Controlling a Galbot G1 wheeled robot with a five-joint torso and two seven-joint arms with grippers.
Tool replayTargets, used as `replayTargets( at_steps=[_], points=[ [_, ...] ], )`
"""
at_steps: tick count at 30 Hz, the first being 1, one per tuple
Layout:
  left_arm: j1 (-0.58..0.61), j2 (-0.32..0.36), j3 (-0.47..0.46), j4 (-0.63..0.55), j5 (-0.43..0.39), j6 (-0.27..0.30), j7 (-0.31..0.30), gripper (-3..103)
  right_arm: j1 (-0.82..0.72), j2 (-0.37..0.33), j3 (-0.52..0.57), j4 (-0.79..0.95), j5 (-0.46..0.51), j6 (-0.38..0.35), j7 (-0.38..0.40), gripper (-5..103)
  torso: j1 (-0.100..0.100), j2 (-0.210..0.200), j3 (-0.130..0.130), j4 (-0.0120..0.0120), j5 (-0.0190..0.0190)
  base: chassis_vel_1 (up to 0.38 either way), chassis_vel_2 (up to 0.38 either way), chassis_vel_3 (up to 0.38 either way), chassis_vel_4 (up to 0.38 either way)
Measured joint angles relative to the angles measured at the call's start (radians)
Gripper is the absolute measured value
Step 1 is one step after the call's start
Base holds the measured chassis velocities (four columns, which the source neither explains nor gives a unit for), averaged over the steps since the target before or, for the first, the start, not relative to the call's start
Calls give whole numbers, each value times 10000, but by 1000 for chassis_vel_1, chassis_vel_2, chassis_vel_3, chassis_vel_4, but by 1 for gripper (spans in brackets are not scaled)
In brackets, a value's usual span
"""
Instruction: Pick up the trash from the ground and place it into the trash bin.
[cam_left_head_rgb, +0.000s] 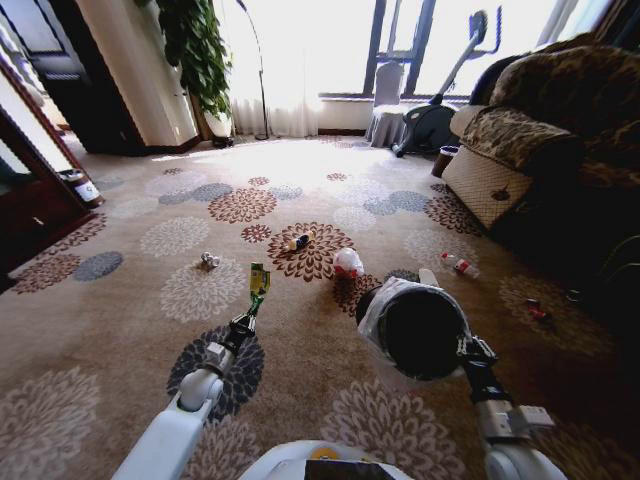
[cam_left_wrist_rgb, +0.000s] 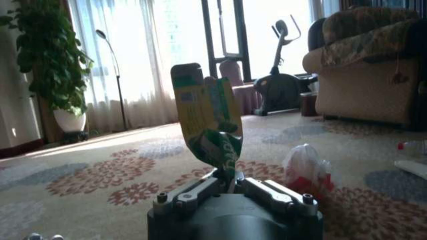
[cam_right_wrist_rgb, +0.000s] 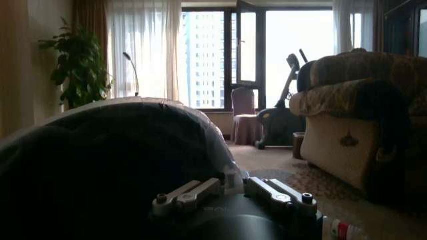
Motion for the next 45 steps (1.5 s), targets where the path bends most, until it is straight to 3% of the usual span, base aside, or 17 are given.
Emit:
replayTargets(
  at_steps=[10, 34, 41, 43, 45],
  points=[
    [519, 118, -280, -1627, -398, 440, -749, 0, 0, 0, 0, 0, 0, 0, 1, 0, 0, 0, 0, 0, 3, 0, 0, 0, 0],
    [2479, 637, -1233, -7638, -2208, 2408, -3613, 0, 0, 0, -1, 0, 0, 0, 0, 0, 0, 0, 0, 0, 0, 0, 0, 0, 0],
    [2738, 712, -1351, -8078, -2507, 2712, -4000, 0, 0, 0, -1, 0, 0, 0, 0, 0, 0, 0, 0, 0, -1, 0, 0, 0, 0],
    [2972, 943, -1188, -8053, -3086, 3248, -4092, 0, 0, 0, -1, 0, 0, 0, 3, 0, 0, 0, 1, -1, 0, 0, 0, 0, 0],
    [3027, 998, -1160, -8049, -3219, 3367, -4111, 0, 0, 0, -3, 0, 0, 0, -1, 0, 0, 0, 1, 1, 0, 0, 0, 0, 0]
  ],
)
